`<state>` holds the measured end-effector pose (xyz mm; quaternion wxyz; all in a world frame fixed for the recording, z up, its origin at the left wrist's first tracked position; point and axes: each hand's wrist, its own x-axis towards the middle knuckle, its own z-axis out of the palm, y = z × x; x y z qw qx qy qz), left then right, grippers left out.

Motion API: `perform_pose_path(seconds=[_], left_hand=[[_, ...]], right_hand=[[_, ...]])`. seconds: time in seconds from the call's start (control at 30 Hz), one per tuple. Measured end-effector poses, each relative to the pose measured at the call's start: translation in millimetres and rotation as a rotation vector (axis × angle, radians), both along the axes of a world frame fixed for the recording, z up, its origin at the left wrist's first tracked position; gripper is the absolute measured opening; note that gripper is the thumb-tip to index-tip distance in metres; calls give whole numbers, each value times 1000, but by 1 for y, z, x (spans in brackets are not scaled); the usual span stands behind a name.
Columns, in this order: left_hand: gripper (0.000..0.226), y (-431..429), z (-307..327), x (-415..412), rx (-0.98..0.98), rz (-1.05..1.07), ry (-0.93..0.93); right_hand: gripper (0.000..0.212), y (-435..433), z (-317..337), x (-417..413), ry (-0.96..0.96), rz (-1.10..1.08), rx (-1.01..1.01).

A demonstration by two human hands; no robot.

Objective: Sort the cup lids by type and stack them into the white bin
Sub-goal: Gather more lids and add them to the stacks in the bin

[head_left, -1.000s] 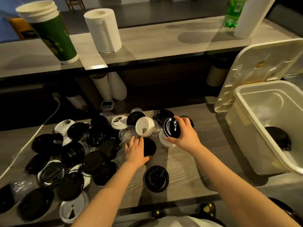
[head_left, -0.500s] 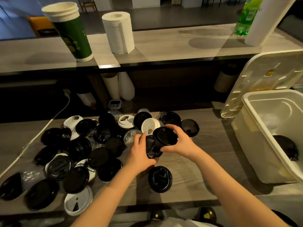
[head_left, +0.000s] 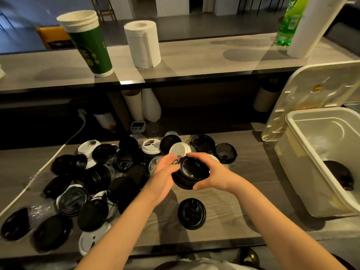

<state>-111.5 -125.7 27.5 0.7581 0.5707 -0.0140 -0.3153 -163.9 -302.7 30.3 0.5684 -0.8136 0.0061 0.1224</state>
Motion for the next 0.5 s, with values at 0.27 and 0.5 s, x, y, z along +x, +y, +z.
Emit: perform_pose_path(seconds=[0.27, 0.5], left_hand=[[59, -8, -16, 0, 176, 166, -34], [55, -10, -19, 3, 212, 155, -17]], right_hand=[[84, 4, -10, -8, 44, -46, 92], [36, 2, -19, 5, 179, -311, 282]])
